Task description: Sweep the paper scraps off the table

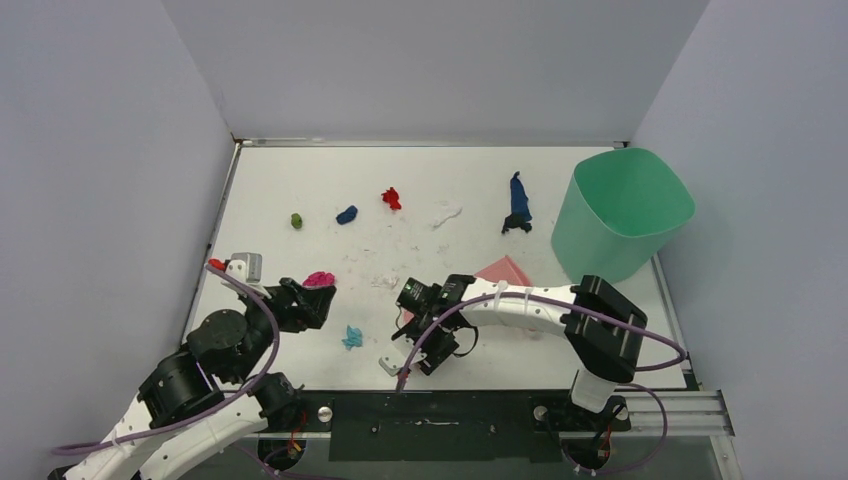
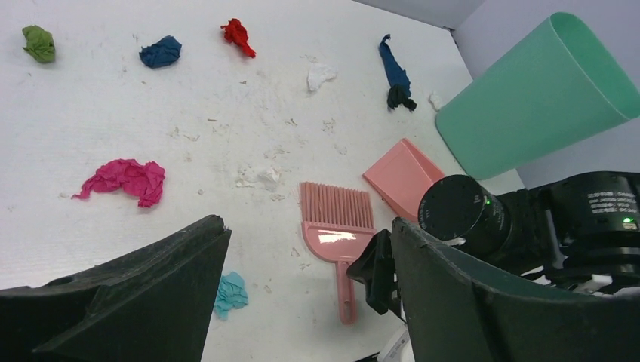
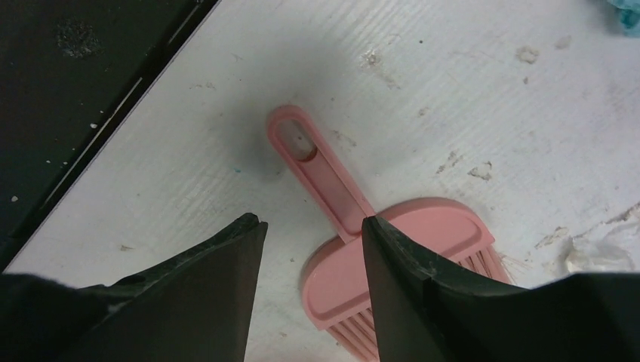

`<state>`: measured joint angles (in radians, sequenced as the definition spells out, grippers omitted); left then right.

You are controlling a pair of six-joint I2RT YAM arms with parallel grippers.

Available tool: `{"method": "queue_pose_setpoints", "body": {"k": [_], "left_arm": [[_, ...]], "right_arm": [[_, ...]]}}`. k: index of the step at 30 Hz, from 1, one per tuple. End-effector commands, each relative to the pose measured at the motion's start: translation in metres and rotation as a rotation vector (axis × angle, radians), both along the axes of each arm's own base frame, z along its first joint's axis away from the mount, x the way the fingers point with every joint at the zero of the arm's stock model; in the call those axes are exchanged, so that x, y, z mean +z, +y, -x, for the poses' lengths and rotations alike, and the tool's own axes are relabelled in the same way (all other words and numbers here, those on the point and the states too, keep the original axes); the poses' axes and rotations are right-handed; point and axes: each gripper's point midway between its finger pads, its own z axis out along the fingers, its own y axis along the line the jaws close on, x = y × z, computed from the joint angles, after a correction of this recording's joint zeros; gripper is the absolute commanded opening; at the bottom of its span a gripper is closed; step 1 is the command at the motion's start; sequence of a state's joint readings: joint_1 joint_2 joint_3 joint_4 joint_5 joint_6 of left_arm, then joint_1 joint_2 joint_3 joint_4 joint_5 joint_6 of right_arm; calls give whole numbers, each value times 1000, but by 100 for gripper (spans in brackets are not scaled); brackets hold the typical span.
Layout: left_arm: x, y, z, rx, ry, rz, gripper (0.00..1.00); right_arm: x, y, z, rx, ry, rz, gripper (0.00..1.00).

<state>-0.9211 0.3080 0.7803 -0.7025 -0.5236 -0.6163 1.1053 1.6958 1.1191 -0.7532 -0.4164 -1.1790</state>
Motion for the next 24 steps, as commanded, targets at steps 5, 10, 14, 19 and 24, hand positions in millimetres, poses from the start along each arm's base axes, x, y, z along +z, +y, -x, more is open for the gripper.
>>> {"method": "queue_pose_setpoints", "body": {"k": [5, 10, 14, 19, 24], "left_arm": [[-1, 16, 2, 79, 15, 83, 78], [0, 21, 5, 77, -13, 94, 78], [-2, 26, 6, 89, -20, 95, 78], [-6, 27, 6, 93, -22, 87, 78], [-12, 22, 3, 88, -3, 69, 78]], "right_arm": [[-16, 15, 4, 156, -77, 61, 50], [-23, 22, 0, 185, -111, 71, 49], [-28, 20, -3, 208, -128, 110, 47], [-36, 14, -10, 212, -153, 154, 39], [-42, 27, 0, 129, -58, 120, 24]]}}
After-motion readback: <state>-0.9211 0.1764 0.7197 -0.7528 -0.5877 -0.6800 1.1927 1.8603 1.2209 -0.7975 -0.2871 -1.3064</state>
